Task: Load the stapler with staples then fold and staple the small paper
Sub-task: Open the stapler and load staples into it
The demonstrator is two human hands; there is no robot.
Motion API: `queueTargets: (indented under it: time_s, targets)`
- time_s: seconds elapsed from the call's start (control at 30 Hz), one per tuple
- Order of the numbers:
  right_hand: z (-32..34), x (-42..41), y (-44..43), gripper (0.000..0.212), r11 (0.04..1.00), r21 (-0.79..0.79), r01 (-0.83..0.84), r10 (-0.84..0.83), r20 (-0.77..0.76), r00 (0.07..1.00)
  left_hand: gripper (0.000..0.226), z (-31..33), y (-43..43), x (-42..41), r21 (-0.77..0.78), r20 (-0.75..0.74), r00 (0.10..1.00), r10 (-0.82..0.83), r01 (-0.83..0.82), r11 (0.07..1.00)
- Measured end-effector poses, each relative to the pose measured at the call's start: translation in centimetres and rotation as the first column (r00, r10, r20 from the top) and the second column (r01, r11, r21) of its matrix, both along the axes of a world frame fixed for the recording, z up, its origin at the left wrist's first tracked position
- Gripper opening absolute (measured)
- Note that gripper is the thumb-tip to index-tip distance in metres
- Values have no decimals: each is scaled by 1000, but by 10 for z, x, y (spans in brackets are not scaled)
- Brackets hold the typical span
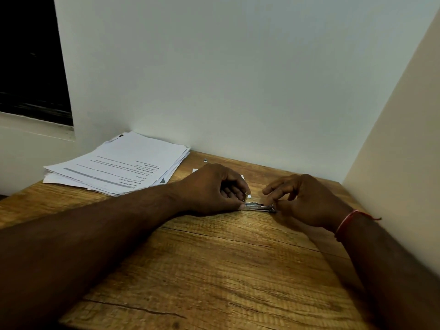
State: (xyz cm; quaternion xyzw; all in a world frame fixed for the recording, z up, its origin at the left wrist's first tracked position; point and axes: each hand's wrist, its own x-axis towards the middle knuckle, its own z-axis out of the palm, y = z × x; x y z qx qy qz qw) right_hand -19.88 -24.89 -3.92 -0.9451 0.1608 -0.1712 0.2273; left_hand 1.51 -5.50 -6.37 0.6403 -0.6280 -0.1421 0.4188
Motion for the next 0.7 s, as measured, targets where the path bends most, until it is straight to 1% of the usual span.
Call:
queueTargets:
  time_s: [0.17,0.33,0.4,0.53,0.63,0.7]
  targets:
    - [2,-4,0,36,1000,5,16,-16,8,1000,29,0,0,0,8,5,1000,4,-4,1000]
    - [1,-3,4,45,998,-47,44,-33,200,979,30,0,0,0,12,-8,1000,6,-6,1000]
    - [0,1,11,44,998,-57,-11,24,234,972,34,0,-1,-1,17,-16,1000,2,-2,1000]
    - [-2,7,25,46,986,-60,-157,167,223,960,54,-2,-1,-1,26,-63,998,8,-7,1000]
    - [-2,10,27,52,978,-112,-177,192,144,971,58,-2,-2,-1,17,-64,998,0,1,1000]
    - [-1,10,27,56,977,-122,-177,192,119,974,58,-1,-2,-2,18,-60,998,6,-5,1000]
